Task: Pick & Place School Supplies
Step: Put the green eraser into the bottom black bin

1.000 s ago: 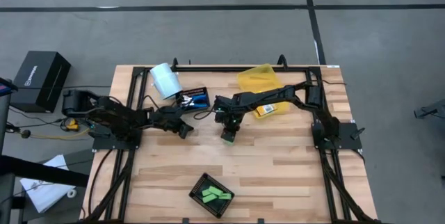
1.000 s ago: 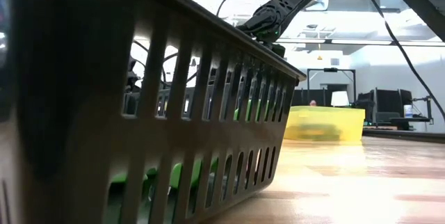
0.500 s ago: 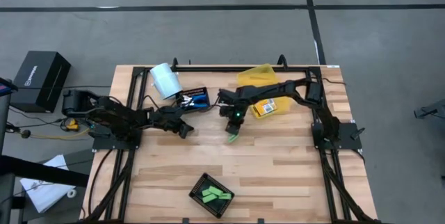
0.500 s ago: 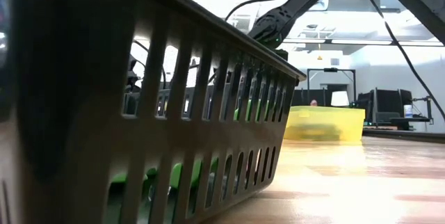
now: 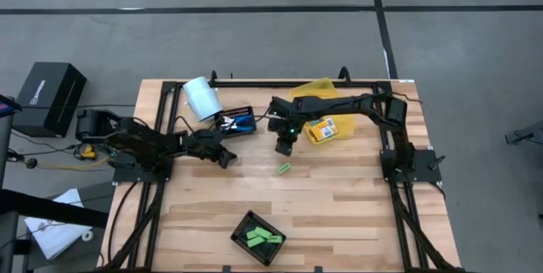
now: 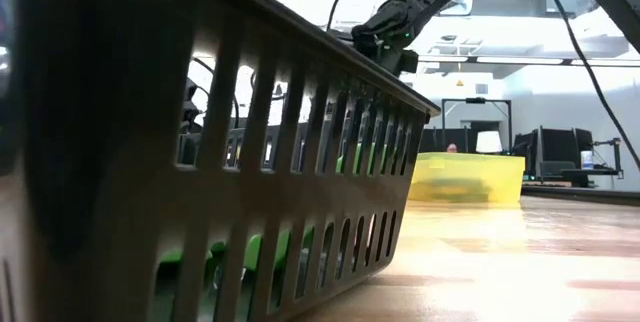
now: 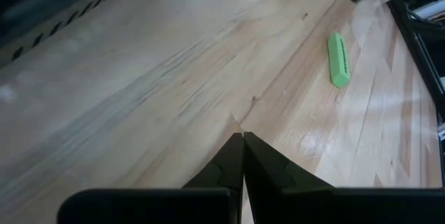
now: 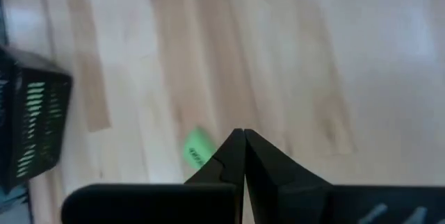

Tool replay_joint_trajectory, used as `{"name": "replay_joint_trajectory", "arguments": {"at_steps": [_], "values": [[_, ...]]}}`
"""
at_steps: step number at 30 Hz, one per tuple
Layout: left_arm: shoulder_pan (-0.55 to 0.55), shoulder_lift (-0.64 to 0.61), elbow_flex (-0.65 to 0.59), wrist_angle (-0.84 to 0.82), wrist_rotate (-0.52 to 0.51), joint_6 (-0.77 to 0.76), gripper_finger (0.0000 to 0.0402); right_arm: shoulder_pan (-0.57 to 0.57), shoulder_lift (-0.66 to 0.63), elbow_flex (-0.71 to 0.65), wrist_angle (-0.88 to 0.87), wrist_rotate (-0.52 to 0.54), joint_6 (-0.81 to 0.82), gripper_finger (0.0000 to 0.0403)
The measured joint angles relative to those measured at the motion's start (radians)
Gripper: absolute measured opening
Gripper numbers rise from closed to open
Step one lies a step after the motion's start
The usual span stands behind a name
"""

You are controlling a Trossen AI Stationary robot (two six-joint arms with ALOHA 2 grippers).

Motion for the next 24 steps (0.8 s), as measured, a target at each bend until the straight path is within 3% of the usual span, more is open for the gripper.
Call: {"name": "replay_joint_trajectory", "arguments": {"at_steps": [14, 21, 24], "values": [[0.0, -0.001, 0.0, 0.007, -0.003, 0.003, 0.0002, 0.103, 0.078, 0.001, 0.002, -0.054, 0.043, 0.0], [0.0, -0.001, 0.0, 0.03, -0.002, 0.003, 0.0002, 0.145, -0.034, 0.0, 0.062, 0.068, 0.222, 0.0], [0.0, -0.001, 0.008, 0.085, 0.041, 0.005, 0.0002, 0.178, -0.099, -0.001, 0.065, 0.172, 0.318, 0.0]]}}
